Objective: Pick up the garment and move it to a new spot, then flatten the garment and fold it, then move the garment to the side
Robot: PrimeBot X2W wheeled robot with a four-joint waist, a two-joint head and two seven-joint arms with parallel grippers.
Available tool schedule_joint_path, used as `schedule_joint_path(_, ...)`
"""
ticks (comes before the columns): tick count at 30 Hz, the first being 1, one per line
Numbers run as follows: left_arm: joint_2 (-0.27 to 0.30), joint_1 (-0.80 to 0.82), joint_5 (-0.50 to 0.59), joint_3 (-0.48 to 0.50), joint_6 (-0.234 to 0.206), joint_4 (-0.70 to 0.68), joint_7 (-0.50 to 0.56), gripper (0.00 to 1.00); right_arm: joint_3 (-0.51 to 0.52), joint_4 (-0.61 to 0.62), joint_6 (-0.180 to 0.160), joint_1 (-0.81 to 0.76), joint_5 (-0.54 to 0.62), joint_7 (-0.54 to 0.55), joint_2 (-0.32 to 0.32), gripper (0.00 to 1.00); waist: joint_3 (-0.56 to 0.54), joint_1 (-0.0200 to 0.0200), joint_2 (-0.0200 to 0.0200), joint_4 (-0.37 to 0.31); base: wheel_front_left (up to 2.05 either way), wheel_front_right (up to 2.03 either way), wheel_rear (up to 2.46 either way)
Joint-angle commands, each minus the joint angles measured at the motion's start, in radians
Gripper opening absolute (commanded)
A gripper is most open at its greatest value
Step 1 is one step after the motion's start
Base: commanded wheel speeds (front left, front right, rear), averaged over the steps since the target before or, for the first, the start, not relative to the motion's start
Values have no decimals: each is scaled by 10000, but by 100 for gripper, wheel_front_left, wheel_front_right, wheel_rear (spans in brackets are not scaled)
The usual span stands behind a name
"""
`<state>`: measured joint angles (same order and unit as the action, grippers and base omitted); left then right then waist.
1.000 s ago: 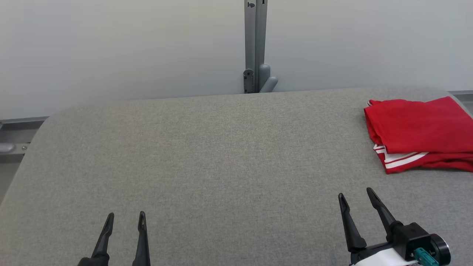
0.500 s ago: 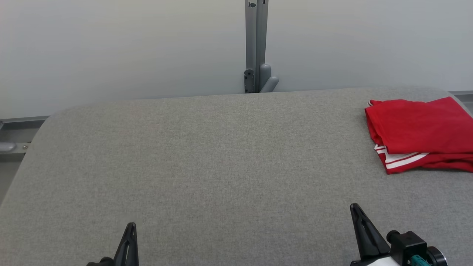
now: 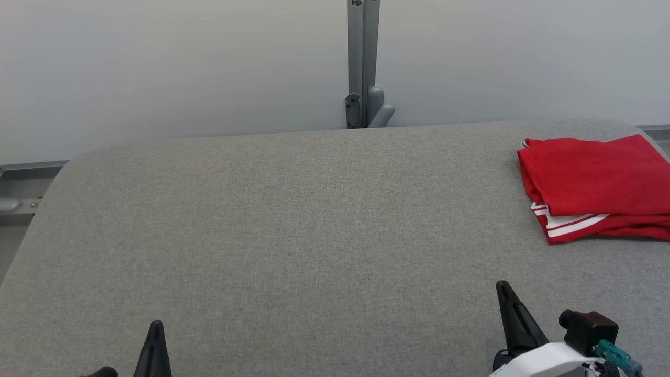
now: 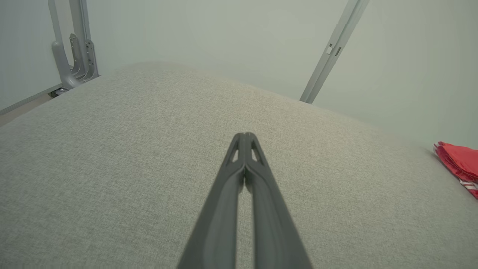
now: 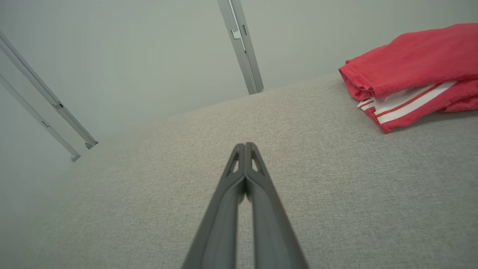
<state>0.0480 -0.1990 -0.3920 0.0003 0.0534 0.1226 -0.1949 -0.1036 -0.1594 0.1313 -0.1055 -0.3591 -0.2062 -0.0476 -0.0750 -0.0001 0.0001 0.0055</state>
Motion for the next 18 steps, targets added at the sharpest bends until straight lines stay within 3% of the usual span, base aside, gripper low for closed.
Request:
schedule_joint_path(1,20,247,-583,174,92,-203,108,0,-18,18,-1,406,-595,119,-34,0,16,1,-1,-1,0,0,0)
schedule_joint_path(18,23,463,-3233,838,248,-303,768,0,-99,-493,-3,1162,-3328,719,-34,0,134,1,-1,-7,0,0,0)
